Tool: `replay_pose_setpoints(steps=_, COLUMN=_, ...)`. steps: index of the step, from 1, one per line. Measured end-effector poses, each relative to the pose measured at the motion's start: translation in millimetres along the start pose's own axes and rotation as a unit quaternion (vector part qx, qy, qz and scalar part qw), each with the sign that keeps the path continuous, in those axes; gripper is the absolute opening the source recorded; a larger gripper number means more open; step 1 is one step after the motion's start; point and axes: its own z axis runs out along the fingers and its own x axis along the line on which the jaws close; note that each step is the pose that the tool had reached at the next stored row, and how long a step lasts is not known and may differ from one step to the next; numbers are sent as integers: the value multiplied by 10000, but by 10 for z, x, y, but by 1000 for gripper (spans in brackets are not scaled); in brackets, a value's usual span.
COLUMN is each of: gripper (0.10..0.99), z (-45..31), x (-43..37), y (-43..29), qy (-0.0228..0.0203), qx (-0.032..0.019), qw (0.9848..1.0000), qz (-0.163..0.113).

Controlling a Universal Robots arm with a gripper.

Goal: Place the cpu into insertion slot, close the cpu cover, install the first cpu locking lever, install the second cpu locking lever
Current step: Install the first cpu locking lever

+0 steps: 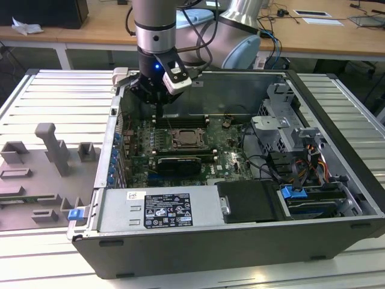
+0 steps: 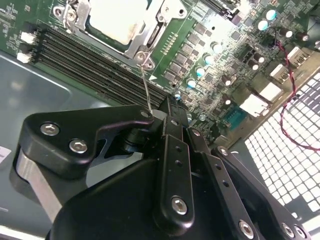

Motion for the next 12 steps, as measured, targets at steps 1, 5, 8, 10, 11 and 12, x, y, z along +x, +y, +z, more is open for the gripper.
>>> replay_pose_setpoints(steps=1, gripper=106, z=0, x=-15, y=3, qy=0, qx=3, qw=10000, qz=0)
replay_pose_setpoints(steps=5, gripper=106, z=2, x=-61, y=9, qy=0, qx=15, qw=10000, qz=0)
replay_pose_setpoints(steps=8, gripper=106, z=2, x=-89, y=8, qy=1, qx=18, qw=10000, qz=0)
replay_pose_setpoints(steps=10, gripper=106, z=3, x=-101, y=8, qy=0, qx=21, qw=10000, qz=1)
replay_pose_setpoints(steps=11, gripper=106, z=3, x=-106, y=8, qy=1, qx=23, qw=10000, qz=1)
replay_pose_setpoints(steps=12, gripper=106, z=4, x=-125, y=8, qy=0, qx=26, qw=10000, qz=1)
